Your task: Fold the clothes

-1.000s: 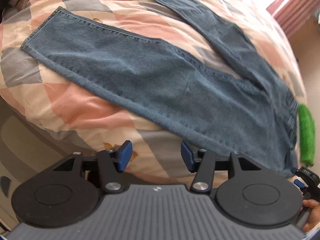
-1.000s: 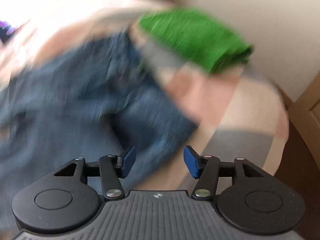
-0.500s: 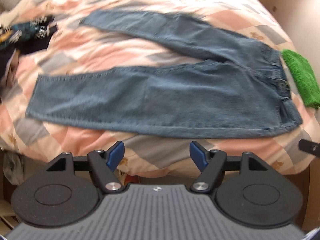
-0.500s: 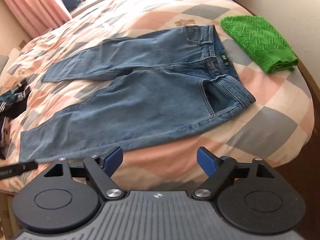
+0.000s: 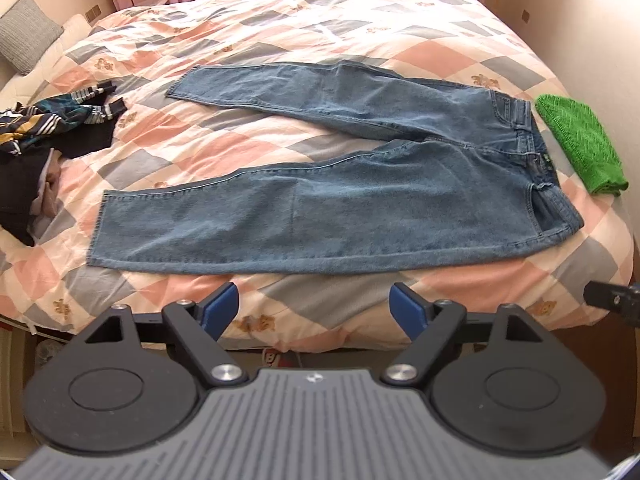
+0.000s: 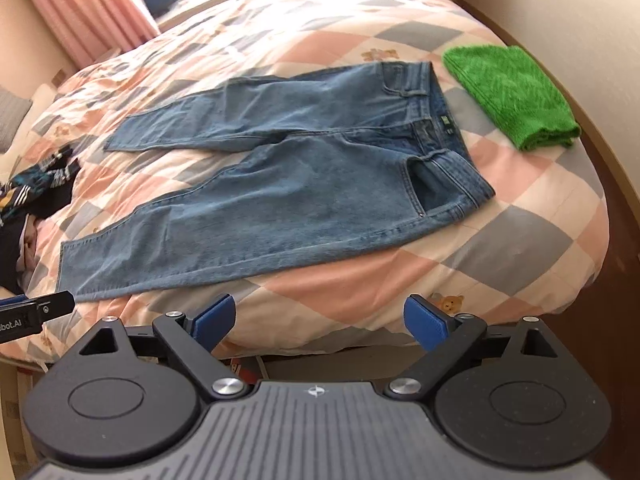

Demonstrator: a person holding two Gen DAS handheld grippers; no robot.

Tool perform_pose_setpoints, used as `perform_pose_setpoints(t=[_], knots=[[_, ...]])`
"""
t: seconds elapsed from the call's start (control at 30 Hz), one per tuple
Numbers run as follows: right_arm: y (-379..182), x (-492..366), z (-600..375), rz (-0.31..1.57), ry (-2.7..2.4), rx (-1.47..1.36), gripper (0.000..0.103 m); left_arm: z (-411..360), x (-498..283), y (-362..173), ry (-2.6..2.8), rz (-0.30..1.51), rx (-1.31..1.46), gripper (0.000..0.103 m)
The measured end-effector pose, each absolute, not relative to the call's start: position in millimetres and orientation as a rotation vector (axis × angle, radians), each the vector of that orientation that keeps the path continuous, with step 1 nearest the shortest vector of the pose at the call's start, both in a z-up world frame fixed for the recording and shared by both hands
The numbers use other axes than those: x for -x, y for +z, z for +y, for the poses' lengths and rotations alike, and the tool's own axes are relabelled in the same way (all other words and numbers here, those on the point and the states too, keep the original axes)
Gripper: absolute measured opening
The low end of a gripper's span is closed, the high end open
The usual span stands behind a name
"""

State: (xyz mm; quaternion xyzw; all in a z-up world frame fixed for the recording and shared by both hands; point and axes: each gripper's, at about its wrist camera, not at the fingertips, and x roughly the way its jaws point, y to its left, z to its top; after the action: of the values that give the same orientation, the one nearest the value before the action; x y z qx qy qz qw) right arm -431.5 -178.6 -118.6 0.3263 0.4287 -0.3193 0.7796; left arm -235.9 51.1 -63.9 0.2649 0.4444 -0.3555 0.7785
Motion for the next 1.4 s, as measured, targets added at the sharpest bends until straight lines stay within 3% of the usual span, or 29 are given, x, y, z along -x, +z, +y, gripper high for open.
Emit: perform_pose_setpoints(t=[1.0,1.4], knots=[[-96.1,419.5,-169.3,0.918,-0.659,-0.604,0.098,88.4,229.1,-50.1,-0.687,0.952,-0.498,0.086],[-96.3,405.5,-196.1,0.895,-0.682,-0.624,0.099,57.3,199.0,-49.9,-0.732,0.942,-0.496,0.086]])
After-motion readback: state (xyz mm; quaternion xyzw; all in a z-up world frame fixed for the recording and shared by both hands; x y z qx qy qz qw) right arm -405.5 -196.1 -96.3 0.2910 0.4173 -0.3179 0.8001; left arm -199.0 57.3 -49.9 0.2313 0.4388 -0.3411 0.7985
